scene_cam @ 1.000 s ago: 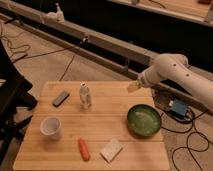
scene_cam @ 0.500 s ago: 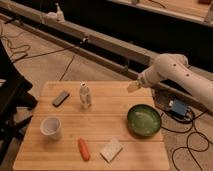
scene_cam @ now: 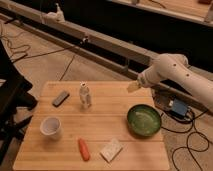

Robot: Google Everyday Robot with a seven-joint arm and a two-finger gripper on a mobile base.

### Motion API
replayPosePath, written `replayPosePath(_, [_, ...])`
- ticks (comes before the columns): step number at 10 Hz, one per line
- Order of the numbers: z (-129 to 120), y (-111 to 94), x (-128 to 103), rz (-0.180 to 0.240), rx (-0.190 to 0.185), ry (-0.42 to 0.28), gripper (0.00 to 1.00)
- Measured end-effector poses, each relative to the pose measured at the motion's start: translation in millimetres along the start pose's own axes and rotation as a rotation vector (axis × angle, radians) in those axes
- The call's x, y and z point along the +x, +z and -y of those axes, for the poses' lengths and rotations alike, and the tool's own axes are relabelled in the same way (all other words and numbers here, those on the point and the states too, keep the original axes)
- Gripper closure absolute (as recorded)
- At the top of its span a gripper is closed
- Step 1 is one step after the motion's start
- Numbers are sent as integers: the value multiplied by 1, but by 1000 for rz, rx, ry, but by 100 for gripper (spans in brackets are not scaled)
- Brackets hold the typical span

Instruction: Pick up the ceramic cup

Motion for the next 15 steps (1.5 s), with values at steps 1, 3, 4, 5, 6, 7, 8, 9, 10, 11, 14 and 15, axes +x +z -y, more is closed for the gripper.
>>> replayPosePath(1, [0,0,0,0,0,0,43])
replayPosePath(3, [1,-1,-2,5,1,7,43])
replayPosePath(4, [2,-1,-3,9,2,17,43])
replayPosePath(5, [2,1,-6,17,-3,48,43])
replayPosePath(6, [-1,4,-9,22,-15,73,43])
replayPosePath(7, [-4,7,-11,21,-26,89,43])
replayPosePath(8, [-9,12,-14,16,-43,111,43])
replayPosePath(9, [-15,17,-15,3,-63,130,43])
replayPosePath(10, [-20,21,-15,-10,-81,142,43])
replayPosePath(11, [-25,24,-16,-20,-97,146,43])
replayPosePath(14, [-48,29,-33,-25,-141,126,43])
replayPosePath(15, [-63,29,-44,-17,-160,102,43])
